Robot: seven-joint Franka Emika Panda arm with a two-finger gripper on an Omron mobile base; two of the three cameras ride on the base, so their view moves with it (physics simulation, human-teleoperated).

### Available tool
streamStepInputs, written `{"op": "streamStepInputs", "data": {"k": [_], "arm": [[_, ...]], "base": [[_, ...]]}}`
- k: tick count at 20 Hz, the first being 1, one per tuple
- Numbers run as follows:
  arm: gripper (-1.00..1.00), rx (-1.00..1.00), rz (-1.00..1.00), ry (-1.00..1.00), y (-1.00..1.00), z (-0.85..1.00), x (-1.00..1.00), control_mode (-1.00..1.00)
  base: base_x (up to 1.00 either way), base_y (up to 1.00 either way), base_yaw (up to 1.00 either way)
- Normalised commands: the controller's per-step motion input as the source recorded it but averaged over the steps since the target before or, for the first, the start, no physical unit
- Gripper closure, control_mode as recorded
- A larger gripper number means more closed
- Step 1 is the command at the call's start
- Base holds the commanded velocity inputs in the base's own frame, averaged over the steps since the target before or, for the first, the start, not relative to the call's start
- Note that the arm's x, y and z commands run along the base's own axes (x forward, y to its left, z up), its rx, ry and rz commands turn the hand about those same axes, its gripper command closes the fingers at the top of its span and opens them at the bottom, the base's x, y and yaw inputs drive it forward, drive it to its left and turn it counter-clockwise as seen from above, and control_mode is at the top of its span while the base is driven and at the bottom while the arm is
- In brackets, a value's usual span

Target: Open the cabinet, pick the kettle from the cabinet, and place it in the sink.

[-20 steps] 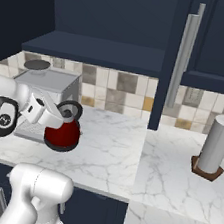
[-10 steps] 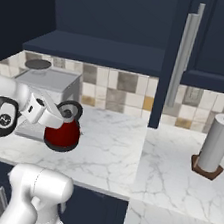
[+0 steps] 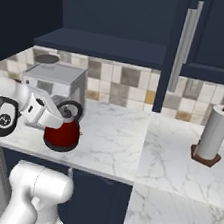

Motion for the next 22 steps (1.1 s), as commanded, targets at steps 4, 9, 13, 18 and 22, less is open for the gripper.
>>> {"op": "streamStepInputs", "data": {"k": [4, 9, 13, 18, 22], "arm": [[1.0, 0.0, 0.0, 0.0, 0.0, 0.0, 0.0, 1.0], [1.0, 0.0, 0.0, 0.0, 0.0, 0.0, 0.0, 1.0], [1.0, 0.0, 0.0, 0.0, 0.0, 0.0, 0.0, 1.0], [1.0, 0.0, 0.0, 0.0, 0.0, 0.0, 0.0, 1.0], [1.0, 0.0, 0.0, 0.0, 0.0, 0.0, 0.0, 1.0]], "base": [[-0.47, 0.01, 0.0], [-0.48, 0.01, 0.0], [-0.45, 0.01, 0.04], [-0.29, 0.0, 0.19], [-0.3, 0.0, 0.2]]}}
